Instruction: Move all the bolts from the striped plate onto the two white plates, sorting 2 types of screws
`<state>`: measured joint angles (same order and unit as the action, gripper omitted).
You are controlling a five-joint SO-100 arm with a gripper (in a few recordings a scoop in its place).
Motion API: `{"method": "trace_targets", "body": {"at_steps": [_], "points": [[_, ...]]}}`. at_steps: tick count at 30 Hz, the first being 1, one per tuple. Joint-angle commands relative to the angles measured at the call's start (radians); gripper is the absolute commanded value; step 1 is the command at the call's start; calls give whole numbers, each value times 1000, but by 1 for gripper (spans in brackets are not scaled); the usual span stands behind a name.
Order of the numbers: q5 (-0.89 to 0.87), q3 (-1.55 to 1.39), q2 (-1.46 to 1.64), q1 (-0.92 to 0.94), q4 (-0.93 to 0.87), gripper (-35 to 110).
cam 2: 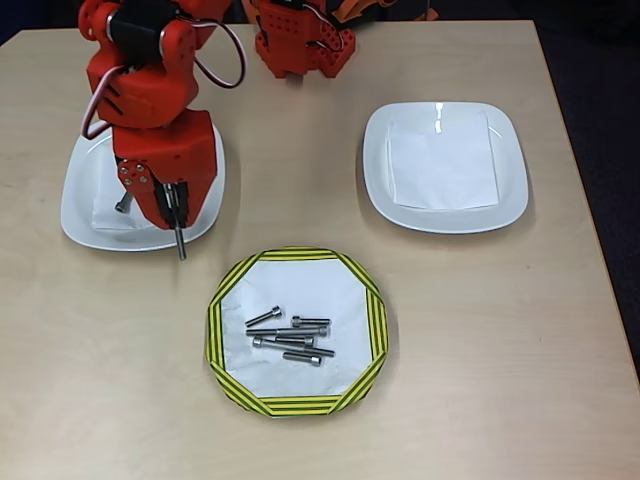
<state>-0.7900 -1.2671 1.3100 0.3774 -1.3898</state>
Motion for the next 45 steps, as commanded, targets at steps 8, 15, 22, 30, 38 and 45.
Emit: {"method": "trace_targets", "body": {"at_steps": [8, 15, 22, 30, 38, 45], "points": [[592, -235, 149, 253, -32, 0], [721, -225, 103, 318, -6, 9], [672, -195, 124, 232, -26, 19], [433, -103, 115, 32, -29, 17], [155, 46, 18, -193, 43, 17], [26, 67, -57, -310, 129, 17]]}}
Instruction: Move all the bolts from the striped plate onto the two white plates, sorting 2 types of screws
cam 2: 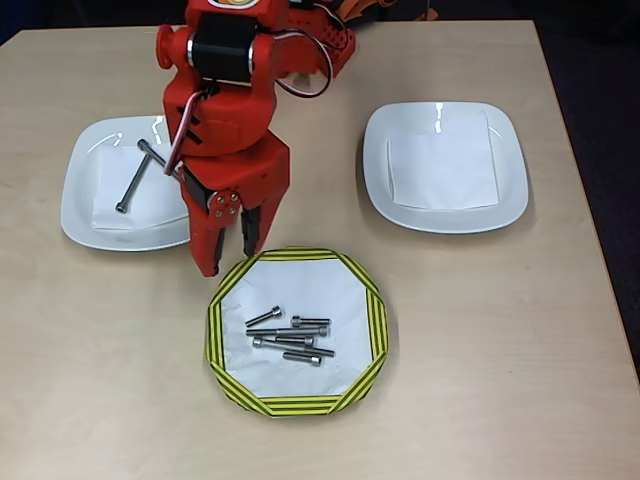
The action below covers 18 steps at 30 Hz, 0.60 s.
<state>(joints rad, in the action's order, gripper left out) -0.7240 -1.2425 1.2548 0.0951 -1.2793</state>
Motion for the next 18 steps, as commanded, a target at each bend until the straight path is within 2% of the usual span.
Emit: {"method": "trace_targets", "body": {"at_steps": [1, 8, 18], "points": [[-46, 54, -21, -40, 20, 16], [41, 137, -164, -94, 28, 16], [210, 164, -233, -66, 107, 18]]}}
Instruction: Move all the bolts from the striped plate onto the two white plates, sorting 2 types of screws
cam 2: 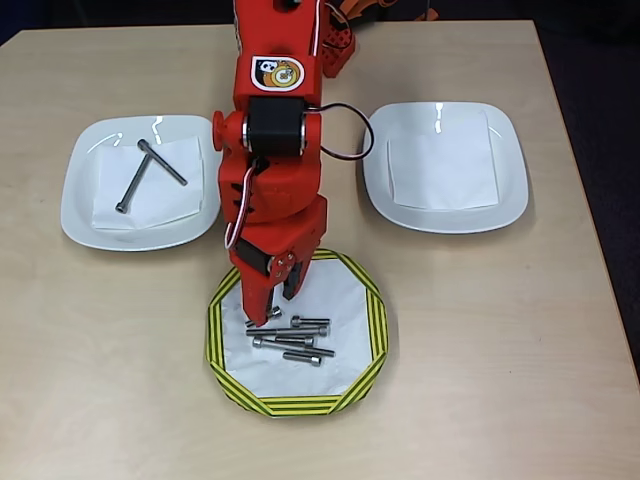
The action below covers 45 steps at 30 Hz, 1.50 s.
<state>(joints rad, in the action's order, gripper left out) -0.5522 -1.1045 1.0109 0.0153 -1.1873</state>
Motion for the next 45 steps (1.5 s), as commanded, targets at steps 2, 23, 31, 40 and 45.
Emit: {"method": "trace_targets", "body": {"at_steps": [2, 23, 31, 40, 45], "points": [[64, 28, -2, 21, 29, 18], [64, 110, -67, 43, 17, 5], [26, 284, -155, 46, -77, 3], [80, 305, -199, 60, -91, 12], [97, 368, -247, 75, -126, 10]]}}
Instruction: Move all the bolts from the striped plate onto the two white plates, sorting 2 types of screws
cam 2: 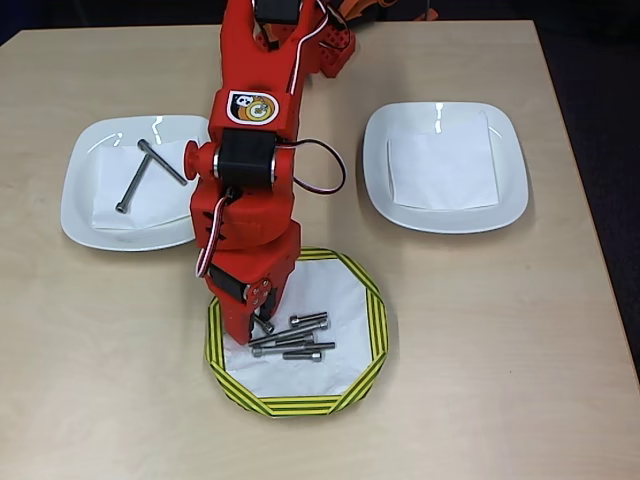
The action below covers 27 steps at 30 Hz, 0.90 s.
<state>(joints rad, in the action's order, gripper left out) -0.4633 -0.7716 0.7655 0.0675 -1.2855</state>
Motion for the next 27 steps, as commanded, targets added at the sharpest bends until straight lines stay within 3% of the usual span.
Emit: {"method": "trace_targets", "body": {"at_steps": [1, 8, 17, 22, 27], "points": [[6, 41, -6, 26, -29, 9], [-34, 71, -11, 31, -55, 0], [-101, 176, 17, 23, -166, 0], [-256, 112, 123, -17, -230, 0], [-534, -64, 305, -130, -273, 0]]}}
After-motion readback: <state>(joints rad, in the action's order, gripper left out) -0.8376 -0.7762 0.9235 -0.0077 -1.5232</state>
